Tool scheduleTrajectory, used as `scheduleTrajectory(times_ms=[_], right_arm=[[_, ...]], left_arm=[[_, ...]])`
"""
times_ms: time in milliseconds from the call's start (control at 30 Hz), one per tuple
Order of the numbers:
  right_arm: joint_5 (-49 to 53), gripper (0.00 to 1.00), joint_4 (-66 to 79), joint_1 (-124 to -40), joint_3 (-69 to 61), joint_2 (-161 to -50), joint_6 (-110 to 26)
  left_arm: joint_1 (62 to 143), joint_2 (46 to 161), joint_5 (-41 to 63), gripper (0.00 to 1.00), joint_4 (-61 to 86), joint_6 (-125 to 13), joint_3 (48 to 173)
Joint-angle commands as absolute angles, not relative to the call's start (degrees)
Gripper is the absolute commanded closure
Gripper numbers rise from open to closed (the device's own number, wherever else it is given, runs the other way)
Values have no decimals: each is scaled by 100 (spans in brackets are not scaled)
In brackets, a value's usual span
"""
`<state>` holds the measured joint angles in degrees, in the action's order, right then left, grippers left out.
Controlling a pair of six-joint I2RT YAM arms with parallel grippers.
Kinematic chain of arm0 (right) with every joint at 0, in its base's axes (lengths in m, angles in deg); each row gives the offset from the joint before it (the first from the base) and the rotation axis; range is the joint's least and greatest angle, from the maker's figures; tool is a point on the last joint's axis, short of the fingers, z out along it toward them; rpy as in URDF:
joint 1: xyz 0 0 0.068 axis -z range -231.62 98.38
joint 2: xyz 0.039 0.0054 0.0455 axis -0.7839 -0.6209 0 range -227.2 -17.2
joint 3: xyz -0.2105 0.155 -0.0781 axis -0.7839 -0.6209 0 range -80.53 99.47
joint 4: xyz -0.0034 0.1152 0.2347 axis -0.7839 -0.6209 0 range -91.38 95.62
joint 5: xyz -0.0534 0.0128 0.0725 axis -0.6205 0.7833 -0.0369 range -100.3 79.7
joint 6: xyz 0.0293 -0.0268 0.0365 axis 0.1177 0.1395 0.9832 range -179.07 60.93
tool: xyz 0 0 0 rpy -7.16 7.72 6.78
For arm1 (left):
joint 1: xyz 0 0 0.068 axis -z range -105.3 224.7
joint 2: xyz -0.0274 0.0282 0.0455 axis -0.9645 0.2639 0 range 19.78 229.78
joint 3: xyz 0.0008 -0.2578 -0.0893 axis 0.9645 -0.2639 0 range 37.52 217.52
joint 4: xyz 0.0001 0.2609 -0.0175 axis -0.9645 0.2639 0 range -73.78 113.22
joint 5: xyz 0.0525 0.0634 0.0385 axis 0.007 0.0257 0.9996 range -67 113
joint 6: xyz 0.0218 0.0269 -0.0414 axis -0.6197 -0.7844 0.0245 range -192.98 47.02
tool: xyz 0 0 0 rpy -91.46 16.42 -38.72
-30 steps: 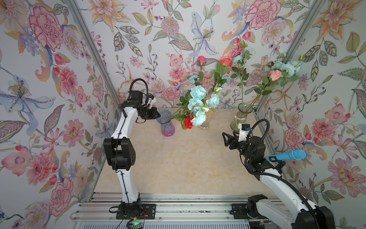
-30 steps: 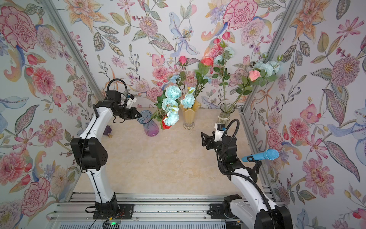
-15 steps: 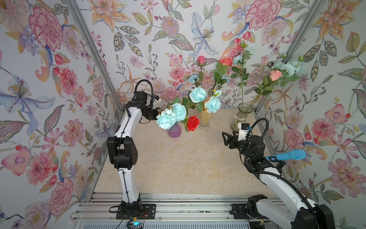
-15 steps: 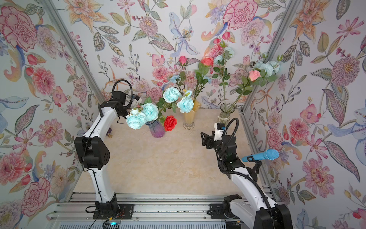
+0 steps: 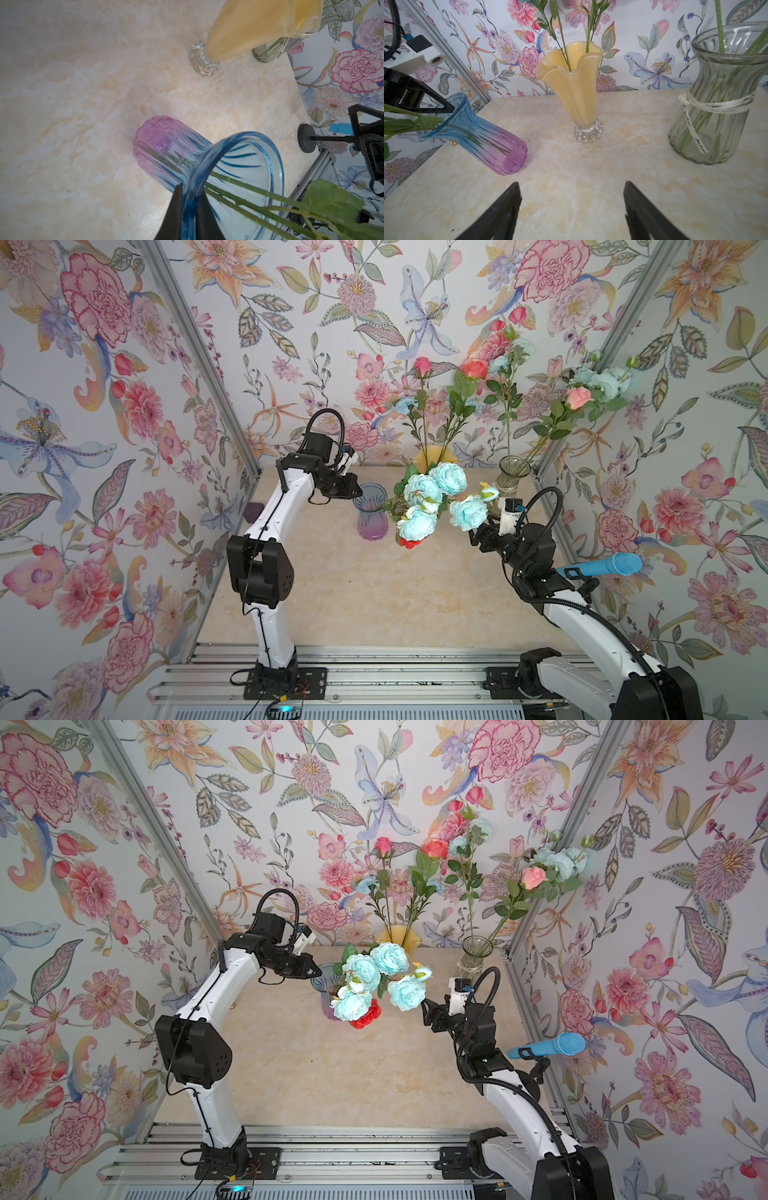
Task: Pick out blue flowers from the vase
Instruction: Move the vase to the center of the board.
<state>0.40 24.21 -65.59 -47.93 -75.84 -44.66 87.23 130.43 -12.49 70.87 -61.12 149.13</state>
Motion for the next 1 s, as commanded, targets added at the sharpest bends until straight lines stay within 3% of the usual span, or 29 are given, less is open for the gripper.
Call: scheduleTrajectory(times_ms=[0,433,967], right_arm=[[118,21,2355,-6503,-4572,-7616,-4379],[156,21,2334,-6471,-4545,-7659,-4351],[213,20,2323,-6427,-4528,-7685,-4319]], left_arm=[[8923,12376,-1509,100,6781,-5765,14990],[9621,11661,-1313,100,6056,-5121,13517],[9932,12020,-820,100,6559,-5124,13931]])
